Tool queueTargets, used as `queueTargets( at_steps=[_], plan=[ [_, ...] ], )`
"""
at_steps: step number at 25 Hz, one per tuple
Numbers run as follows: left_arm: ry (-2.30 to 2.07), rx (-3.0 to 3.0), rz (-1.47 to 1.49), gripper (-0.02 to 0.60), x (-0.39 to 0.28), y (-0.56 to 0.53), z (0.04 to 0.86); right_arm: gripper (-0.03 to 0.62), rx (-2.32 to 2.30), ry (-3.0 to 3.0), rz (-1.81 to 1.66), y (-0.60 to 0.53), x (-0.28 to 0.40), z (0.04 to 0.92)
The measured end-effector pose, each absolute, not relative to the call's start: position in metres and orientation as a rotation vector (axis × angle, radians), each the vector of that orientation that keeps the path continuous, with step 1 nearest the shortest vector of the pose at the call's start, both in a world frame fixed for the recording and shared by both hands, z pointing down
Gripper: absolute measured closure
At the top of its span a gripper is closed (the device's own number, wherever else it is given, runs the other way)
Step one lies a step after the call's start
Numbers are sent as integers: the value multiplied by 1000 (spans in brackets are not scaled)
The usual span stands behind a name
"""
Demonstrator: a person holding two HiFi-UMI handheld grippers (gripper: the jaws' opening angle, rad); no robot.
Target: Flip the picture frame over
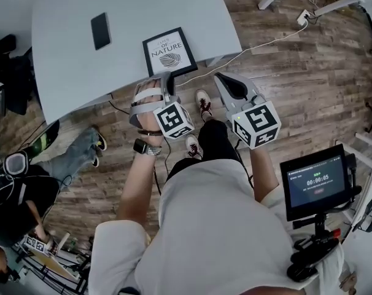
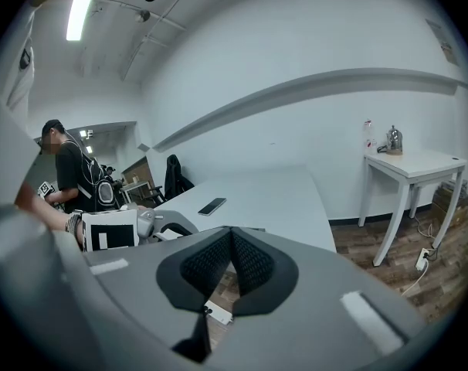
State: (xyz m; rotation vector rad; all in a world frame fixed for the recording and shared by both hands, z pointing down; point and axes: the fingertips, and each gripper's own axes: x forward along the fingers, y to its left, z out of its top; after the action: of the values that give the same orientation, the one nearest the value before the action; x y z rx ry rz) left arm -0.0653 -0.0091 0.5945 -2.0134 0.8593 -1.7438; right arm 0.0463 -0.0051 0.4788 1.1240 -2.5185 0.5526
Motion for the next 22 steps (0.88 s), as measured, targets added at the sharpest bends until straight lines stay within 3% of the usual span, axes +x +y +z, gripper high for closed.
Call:
queueTargets(
  at_steps=[7,22],
  plan=[
    [874,-2016,-1734,509,-41,-36,527,592,1074,-2555,530,-43,61,424],
    [878,-2238,-1753,512,-20,-46,490,592,874,-2607,498,-80,71,415]
  ],
)
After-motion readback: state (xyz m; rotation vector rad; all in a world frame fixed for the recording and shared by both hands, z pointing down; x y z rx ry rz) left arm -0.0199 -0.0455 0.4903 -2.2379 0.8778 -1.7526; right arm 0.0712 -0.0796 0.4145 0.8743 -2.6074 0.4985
